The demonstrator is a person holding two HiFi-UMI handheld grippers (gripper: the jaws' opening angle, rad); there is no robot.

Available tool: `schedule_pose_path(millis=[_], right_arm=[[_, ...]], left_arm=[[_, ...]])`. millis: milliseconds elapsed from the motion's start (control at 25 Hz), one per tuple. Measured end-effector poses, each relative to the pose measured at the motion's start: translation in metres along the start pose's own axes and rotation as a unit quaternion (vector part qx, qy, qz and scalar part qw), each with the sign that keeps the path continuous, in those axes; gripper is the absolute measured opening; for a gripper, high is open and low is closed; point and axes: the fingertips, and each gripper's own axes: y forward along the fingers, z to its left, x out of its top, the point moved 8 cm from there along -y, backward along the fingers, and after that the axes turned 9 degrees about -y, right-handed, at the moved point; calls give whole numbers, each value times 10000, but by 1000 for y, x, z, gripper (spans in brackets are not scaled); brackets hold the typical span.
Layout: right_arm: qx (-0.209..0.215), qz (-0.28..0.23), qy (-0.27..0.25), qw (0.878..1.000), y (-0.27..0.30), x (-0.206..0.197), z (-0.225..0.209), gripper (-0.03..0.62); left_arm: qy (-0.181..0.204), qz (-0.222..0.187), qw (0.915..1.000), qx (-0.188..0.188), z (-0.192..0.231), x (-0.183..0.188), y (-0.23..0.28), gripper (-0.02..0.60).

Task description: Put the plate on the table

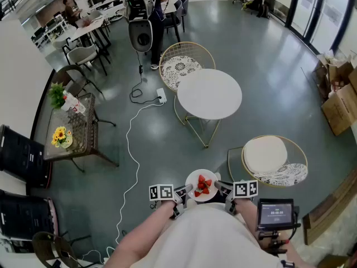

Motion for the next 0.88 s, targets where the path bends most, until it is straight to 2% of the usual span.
schedule_pose_path(millis=[240, 880], right_arm=[[91, -183, -15, 9998, 6, 6, 0, 23], [-39, -125, 58, 9999, 3, 1, -1, 23]], left_arm=[[233, -86, 9997, -14, -1, 10, 0, 21], [271, -124, 9996, 12, 0, 2, 2, 21]])
